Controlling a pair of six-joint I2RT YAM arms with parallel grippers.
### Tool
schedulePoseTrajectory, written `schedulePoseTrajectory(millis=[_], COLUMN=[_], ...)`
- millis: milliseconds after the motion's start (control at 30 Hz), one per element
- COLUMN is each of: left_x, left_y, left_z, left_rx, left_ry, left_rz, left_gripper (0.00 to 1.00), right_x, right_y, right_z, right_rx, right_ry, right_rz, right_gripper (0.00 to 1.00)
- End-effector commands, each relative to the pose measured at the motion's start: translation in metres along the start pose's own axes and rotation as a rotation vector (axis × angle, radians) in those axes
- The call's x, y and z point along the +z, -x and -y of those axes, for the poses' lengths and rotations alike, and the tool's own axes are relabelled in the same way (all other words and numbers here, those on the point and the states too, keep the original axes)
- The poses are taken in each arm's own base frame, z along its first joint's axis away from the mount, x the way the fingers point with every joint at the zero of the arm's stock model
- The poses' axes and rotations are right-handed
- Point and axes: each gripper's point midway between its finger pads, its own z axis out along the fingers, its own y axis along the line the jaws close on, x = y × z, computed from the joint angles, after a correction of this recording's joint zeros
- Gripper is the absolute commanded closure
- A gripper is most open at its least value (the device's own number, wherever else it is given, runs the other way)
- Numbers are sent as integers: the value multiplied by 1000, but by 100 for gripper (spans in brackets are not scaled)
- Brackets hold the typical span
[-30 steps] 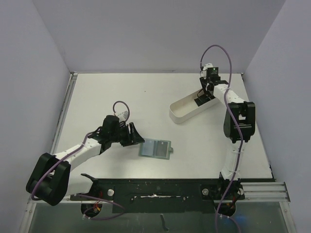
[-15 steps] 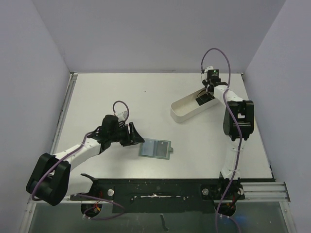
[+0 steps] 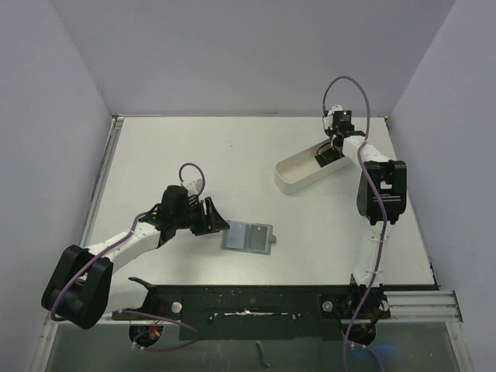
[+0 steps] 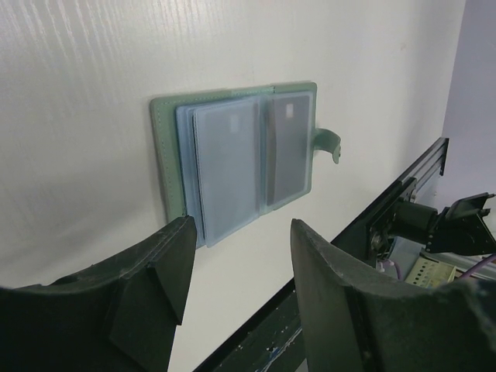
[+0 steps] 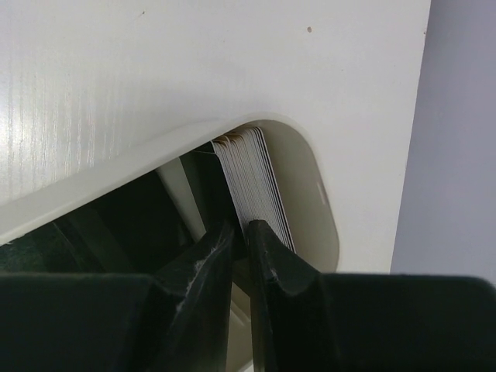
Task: Put the credit cards into the card holder
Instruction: Pick up the credit card from the storage box.
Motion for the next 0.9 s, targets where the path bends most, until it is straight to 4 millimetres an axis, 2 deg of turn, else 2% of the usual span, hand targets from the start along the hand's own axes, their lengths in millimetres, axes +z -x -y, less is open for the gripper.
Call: schedulePoseTrajectory(millis=[0,233,333,533,667,767,867], left_x=[1,5,6,13,16,19,22], left_y=[8,4,4,-1,-4,-5,-6], left_z=[9,1,-2,-16,-20,-27,-26], left_rx=[26,5,3,-16,-32,-49,-56], left_ry=[-52,-27,-16,28,36,60,46], left_rz=[23,8,8,-9,-12,-8,-14], left_gripper=[50,50,50,50,50,50,51], right_x=[-34,-58,-73,-110,-143,-167,-193], right_y=[43,54,58,67,69,65,55], right_z=[41,39,35,33,27,20,9], right_rx=[50,69,69,107,168,251,330], right_ry=[-93,-67,-32,45,82,125,190], right_rz=[118,152,163,176,186,190,194], right_gripper=[88,100,100,100,100,100,100])
